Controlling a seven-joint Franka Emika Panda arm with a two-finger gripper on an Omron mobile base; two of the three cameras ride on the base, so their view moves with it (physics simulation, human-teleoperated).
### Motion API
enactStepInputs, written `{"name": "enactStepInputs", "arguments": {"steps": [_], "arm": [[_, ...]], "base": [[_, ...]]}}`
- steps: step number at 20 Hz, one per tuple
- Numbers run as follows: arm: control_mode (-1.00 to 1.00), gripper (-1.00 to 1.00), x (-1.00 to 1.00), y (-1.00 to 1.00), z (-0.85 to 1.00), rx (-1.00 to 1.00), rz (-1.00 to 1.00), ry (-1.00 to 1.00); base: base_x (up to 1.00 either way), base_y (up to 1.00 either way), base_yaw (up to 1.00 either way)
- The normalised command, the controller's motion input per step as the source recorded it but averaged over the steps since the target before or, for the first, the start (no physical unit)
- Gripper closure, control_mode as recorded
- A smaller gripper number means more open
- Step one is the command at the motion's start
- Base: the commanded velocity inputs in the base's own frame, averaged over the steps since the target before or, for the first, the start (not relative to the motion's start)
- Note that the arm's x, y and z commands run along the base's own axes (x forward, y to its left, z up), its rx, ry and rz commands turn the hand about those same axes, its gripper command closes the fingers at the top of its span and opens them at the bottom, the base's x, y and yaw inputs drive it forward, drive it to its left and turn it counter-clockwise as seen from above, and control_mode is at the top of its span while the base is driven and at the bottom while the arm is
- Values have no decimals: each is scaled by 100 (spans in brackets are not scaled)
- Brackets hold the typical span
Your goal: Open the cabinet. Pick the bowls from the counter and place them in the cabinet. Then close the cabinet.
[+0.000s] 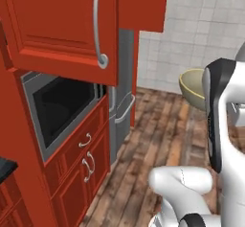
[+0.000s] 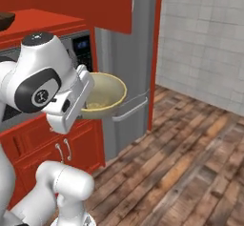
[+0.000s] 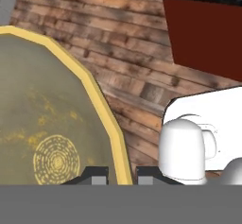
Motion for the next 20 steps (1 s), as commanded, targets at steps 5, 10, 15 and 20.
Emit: {"name": "enactStepInputs", "arguments": {"steps": [5,10,15,20], "arm": [[100,100,0,0,0,0,0,0],[100,100,0,0,0,0,0,0],[100,100,0,0,0,0,0,0],[100,100,0,0,0,0,0,0]], "base": [[12,-65,65],[20,-88,55],[10,-47,57],[43,-77,56]]}}
